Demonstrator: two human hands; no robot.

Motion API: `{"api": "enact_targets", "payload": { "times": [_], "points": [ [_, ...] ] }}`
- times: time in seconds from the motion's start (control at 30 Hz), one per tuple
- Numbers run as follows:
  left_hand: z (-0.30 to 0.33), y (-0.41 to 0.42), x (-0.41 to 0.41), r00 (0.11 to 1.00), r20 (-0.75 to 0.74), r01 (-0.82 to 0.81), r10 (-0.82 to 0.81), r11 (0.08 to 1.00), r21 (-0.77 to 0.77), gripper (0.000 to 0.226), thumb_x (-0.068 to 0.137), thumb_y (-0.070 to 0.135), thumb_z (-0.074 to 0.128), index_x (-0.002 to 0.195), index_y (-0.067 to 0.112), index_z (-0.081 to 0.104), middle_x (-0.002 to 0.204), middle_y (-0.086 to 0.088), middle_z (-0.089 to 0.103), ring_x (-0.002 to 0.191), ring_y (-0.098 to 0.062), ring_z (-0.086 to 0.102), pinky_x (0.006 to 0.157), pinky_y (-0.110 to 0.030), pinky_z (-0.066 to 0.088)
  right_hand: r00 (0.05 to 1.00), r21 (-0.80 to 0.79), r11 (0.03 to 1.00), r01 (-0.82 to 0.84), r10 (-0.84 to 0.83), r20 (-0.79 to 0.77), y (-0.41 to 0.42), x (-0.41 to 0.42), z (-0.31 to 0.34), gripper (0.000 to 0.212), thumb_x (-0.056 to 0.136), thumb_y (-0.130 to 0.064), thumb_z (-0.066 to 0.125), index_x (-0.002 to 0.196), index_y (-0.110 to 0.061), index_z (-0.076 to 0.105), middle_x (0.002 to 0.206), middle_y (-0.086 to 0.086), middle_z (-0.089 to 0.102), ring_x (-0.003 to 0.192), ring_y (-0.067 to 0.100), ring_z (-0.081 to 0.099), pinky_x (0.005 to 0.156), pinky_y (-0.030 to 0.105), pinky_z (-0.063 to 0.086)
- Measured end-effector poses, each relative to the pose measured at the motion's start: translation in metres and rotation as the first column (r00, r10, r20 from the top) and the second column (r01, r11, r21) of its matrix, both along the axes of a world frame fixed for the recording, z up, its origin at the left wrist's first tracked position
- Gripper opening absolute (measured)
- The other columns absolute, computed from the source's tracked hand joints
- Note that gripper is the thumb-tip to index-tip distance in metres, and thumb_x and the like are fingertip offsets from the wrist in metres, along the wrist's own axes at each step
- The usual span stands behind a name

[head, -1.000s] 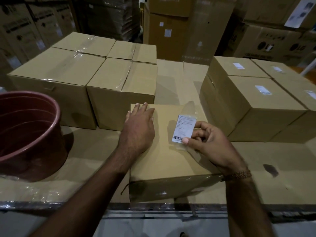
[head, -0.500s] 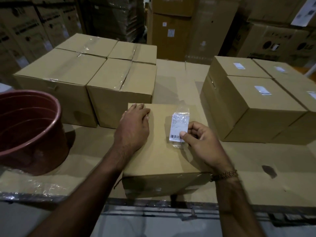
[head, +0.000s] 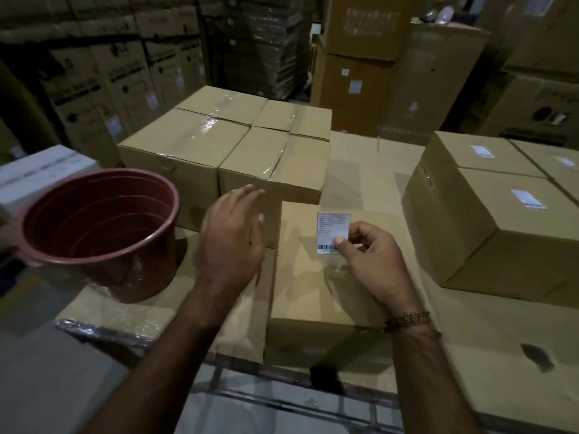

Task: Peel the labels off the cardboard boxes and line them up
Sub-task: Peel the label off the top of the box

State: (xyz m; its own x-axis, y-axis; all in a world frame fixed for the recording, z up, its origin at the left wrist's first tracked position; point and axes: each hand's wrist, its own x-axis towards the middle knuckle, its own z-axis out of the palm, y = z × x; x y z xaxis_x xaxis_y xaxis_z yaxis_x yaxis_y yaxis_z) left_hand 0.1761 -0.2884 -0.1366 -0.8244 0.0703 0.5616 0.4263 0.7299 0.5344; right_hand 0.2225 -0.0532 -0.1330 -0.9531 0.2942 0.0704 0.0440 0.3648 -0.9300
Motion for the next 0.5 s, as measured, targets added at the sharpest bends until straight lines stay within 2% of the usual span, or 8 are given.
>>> {"api": "enact_targets", "payload": {
  "times": [0.07,0.13,0.23,0.27,0.37,0.43,0.5],
  "points": [
    [0.008,-0.027,-0.004,0.999,-0.011,-0.038,0.038,0.999,-0.001,0.039,0.102,0.018,0.060,0.141,0.018,0.062,0.144,0.001,0.061,0.137,-0.016,0.051,0.115,-0.045,0.043,1.000,0.001,1.000,-0.010,0.010,-0.007,-0.029,-0.011,0.003,0.010,0.105,-0.021,0.068,0.104,-0.022,0.077,0.101,-0.009,0.079,0.096,0.007,0.075,0.084,0.027,0.059],
    [0.017,-0.056,-0.008,0.996,-0.034,-0.087,0.088,0.996,0.011,0.038,0.102,0.019,0.060,0.140,0.018,0.062,0.142,0.001,0.062,0.134,-0.016,0.052,0.115,-0.041,0.042,1.000,0.031,0.999,-0.018,0.018,-0.025,-0.060,-0.025,0.006,0.010,0.105,-0.021,0.067,0.102,-0.023,0.076,0.099,-0.011,0.077,0.093,0.003,0.074,0.078,0.023,0.057],
    [0.027,-0.102,-0.015,0.986,-0.065,-0.148,0.151,0.988,0.049,0.038,0.101,0.020,0.061,0.139,0.018,0.062,0.140,0.000,0.063,0.133,-0.018,0.053,0.112,-0.043,0.045,0.998,0.095,0.995,-0.021,0.026,-0.056,-0.108,-0.049,0.009,0.009,0.102,-0.022,0.070,0.096,-0.022,0.076,0.090,-0.013,0.075,0.077,-0.008,0.068,0.068,0.014,0.049],
    [0.030,-0.119,-0.019,0.983,-0.069,-0.166,0.170,0.984,0.063,0.038,0.101,0.019,0.062,0.139,0.019,0.062,0.140,0.000,0.063,0.132,-0.018,0.053,0.112,-0.042,0.045,0.998,0.102,0.994,-0.028,0.034,-0.055,-0.124,-0.057,0.009,0.008,0.101,-0.022,0.071,0.095,-0.023,0.076,0.089,-0.013,0.076,0.077,-0.007,0.068,0.068,0.015,0.051],
    [0.035,-0.174,-0.038,0.974,-0.057,-0.214,0.219,0.974,0.077,0.039,0.101,0.020,0.064,0.139,0.019,0.062,0.138,-0.002,0.065,0.131,-0.020,0.056,0.112,-0.043,0.045,0.998,0.112,0.993,-0.044,0.048,-0.034,-0.178,-0.080,0.009,0.007,0.099,-0.024,0.073,0.093,-0.026,0.077,0.092,-0.014,0.079,0.087,0.003,0.074,0.078,0.028,0.061],
    [0.035,-0.212,-0.053,0.965,-0.061,-0.252,0.256,0.965,0.067,0.037,0.101,0.021,0.064,0.138,0.018,0.064,0.135,-0.003,0.067,0.128,-0.023,0.058,0.110,-0.043,0.046,0.998,0.136,0.989,-0.050,0.054,-0.022,-0.216,-0.097,0.008,0.002,0.096,-0.026,0.077,0.096,-0.027,0.078,0.091,-0.015,0.079,0.086,0.004,0.074,0.076,0.029,0.061],
    [0.034,-0.247,-0.067,0.956,-0.065,-0.284,0.287,0.958,0.049,0.036,0.101,0.020,0.063,0.137,0.018,0.065,0.132,-0.003,0.068,0.123,-0.024,0.059,0.105,-0.040,0.045,0.998,0.118,0.991,-0.062,0.065,-0.021,-0.252,-0.114,0.006,0.010,0.092,-0.023,0.082,0.101,-0.026,0.079,0.087,-0.011,0.078,0.081,0.010,0.074,0.072,0.030,0.061]
  ]
}}
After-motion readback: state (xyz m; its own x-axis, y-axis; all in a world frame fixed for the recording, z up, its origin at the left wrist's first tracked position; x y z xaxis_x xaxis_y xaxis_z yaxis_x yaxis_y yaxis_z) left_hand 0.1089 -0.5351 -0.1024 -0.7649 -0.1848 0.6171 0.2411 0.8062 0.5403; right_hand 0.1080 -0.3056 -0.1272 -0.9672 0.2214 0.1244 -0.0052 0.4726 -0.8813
